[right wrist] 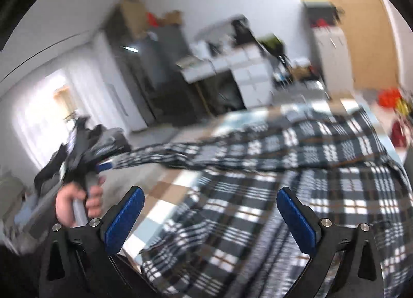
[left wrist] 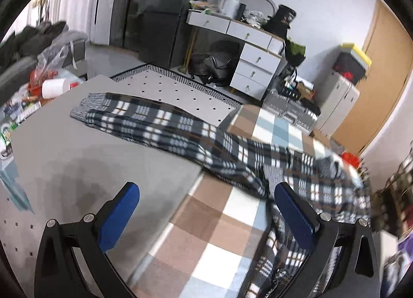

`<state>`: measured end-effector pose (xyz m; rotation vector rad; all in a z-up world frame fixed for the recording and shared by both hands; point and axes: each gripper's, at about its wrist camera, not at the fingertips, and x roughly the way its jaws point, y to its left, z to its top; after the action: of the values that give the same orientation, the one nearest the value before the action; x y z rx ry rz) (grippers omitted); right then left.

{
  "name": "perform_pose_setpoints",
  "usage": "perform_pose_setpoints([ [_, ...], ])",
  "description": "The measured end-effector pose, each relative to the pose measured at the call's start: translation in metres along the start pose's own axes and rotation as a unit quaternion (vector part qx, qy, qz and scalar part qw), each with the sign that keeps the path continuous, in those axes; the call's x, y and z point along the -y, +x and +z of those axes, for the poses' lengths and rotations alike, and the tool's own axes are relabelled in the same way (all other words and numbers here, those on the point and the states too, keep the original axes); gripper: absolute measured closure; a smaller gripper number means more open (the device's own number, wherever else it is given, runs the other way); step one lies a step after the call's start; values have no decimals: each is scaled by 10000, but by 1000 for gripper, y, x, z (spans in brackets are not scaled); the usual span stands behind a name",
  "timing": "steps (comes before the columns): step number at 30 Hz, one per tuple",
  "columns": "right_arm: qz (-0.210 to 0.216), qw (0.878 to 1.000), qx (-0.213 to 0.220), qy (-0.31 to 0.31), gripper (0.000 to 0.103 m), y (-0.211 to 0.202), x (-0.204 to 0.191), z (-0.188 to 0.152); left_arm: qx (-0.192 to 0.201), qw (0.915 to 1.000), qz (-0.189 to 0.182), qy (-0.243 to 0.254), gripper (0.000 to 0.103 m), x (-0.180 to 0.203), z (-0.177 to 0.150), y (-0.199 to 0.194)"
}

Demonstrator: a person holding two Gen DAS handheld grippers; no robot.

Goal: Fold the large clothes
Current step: 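Move the left gripper to the other sleeve's grey knit cuff, then close the left gripper on the grey knit sleeve cuff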

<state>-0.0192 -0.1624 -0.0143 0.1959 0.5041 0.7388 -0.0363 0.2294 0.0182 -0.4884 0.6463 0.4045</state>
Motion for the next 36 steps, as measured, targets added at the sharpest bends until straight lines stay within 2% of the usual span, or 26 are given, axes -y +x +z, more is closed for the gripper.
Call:
perform_pose_setpoints([
  [1,-72,9998,91,159,0,0,-1,-10,22,10000,-31,-44,1,-7,5,-2],
  [2,-200,9991,-60,365,0,4,0,-12,95,9999,20,-117,1,-21,15,-6],
  [3,-105,9980,-287,545,0,9,-1,-9,135,9996,60,-225,1,-35,24,-8],
  [4,254,9971,-344,623,0,12,-1,-8,121,9994,55,-328,1,-46,29,-7],
  [5,364,9972,-261,606,0,10,-1,-7,63,9987,40,-506,1,-62,38,-5],
  [7,37,9979,-181,617,0,12,3,-4,-117,9951,17,-980,1,-101,52,5],
  [9,164,9963,-209,814,0,15,9,-3,-392,9887,83,-1444,1,-143,65,23],
  [14,354,9915,-218,1236,0,19,15,0,-1116,9716,30,-2085,1,-209,79,76],
  [18,270,9930,-261,1120,0,19,13,-6,-1265,9564,-403,-2600,1,-235,80,99],
  [22,212,9927,-387,1121,0,28,14,-9,-1453,9477,-751,-2742,1,-237,80,119],
  [26,231,9922,-427,1148,0,36,14,-8,-1465,9329,-1244,-3046,1,-241,87,128],
  [28,239,9922,-458,1136,0,40,13,-9,-1626,9267,-1346,-3108,10,-242,89,135],
  [29,230,9921,-495,1128,0,42,12,-9,-1720,9248,-1343,-3116,24,-239,87,139],
  [30,231,9920,-525,1125,0,44,11,-10,-1755,9244,-1329,-3114,31,-240,89,141],
  [34,197,9920,-665,1058,0,51,7,-13,-1771,9267,-1345,-3029,39,-242,99,141],
  [35,206,9919,-690,1045,0,53,6,-13,-1780,9289,-1295,-2979,50,-242,100,142],
  [36,220,9919,-699,1039,0,53,5,-13,-1822,9312,-1205,-2919,67,-242,100,144],
])
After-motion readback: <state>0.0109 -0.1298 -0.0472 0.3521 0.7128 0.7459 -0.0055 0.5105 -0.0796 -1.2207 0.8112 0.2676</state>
